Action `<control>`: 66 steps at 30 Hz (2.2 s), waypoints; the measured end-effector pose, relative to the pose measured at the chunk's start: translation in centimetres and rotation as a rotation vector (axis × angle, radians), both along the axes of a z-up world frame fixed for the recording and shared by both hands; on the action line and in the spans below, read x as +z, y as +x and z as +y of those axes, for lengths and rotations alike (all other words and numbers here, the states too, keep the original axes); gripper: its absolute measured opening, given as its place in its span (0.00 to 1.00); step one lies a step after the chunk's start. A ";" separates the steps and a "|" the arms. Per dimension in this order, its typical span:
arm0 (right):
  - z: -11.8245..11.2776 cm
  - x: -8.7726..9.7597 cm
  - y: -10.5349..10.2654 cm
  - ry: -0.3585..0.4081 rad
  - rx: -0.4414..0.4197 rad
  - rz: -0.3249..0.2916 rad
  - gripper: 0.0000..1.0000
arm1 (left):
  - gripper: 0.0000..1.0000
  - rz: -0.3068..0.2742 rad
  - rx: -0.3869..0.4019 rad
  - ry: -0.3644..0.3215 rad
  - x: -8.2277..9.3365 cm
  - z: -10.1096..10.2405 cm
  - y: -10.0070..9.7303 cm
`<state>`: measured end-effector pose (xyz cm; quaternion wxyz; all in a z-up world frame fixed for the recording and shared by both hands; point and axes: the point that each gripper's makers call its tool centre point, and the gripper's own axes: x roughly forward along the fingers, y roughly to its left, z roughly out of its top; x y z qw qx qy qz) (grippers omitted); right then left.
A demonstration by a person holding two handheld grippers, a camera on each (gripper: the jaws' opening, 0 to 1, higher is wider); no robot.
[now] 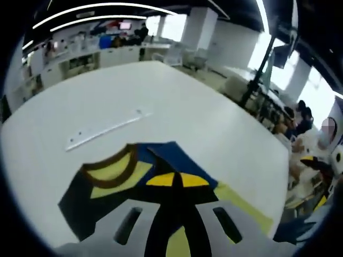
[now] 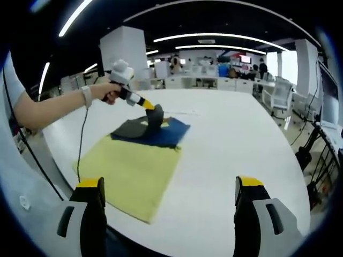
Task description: Fold the garment on the visible template until the final outline fits inside the template.
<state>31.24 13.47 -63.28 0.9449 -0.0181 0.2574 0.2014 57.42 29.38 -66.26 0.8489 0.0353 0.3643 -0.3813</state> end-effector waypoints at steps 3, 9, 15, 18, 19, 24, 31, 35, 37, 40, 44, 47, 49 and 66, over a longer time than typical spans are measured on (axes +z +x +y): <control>0.1 -0.2 0.1 -0.003 0.010 0.006 1.00 | 0.00 0.016 -0.001 -0.003 -0.5 -0.5 -0.5; 0.3 -0.7 0.3 -0.012 0.030 0.021 1.00 | 0.00 0.043 -0.007 0.014 -1.6 -1.3 -1.3; 0.2 -0.9 0.7 -0.012 0.045 0.027 1.00 | 0.00 0.069 -0.011 0.018 -2.8 -2.5 -1.7; 0.1 -1.0 0.8 -0.012 0.046 0.029 1.00 | 0.00 0.084 -0.018 0.017 -3.2 -3.0 -1.8; -0.1 -1.0 0.9 -0.010 0.046 0.030 1.00 | 0.00 0.087 -0.022 0.013 -3.3 -3.3 -1.9; -0.6 -1.3 1.1 -0.008 0.044 0.037 1.00 | 0.00 0.108 -0.029 0.016 -3.9 -4.1 -1.8; -1.1 -1.6 1.4 -0.004 0.046 0.044 1.00 | 0.00 0.140 -0.036 0.027 -5.2 -5.2 -2.1; -1.4 -1.8 1.6 -0.004 0.055 0.049 1.00 | 0.00 0.154 -0.042 0.028 -5.8 -5.9 -2.3; -1.6 -1.9 1.6 -0.003 0.060 0.053 1.00 | 0.00 0.162 -0.041 0.025 -6.0 -6.1 -2.4; -1.9 -2.1 1.7 -0.002 0.065 0.058 1.00 | 0.00 0.167 -0.041 0.027 -6.4 -6.4 -2.6; -2.1 -2.2 1.8 0.000 0.073 0.063 1.00 | 0.00 0.176 -0.037 0.027 -6.7 -6.7 -2.7; -2.3 -2.3 1.9 0.000 0.081 0.063 1.00 | 0.00 0.174 -0.039 0.020 -6.8 -7.0 -2.8; -2.3 -2.3 2.1 0.002 0.088 0.064 1.00 | 0.00 0.170 -0.038 0.021 -6.9 -7.2 -2.9; -0.8 -2.1 3.4 0.010 0.186 0.054 1.00 | 0.14 0.148 -0.011 -0.020 -5.4 -6.6 -4.0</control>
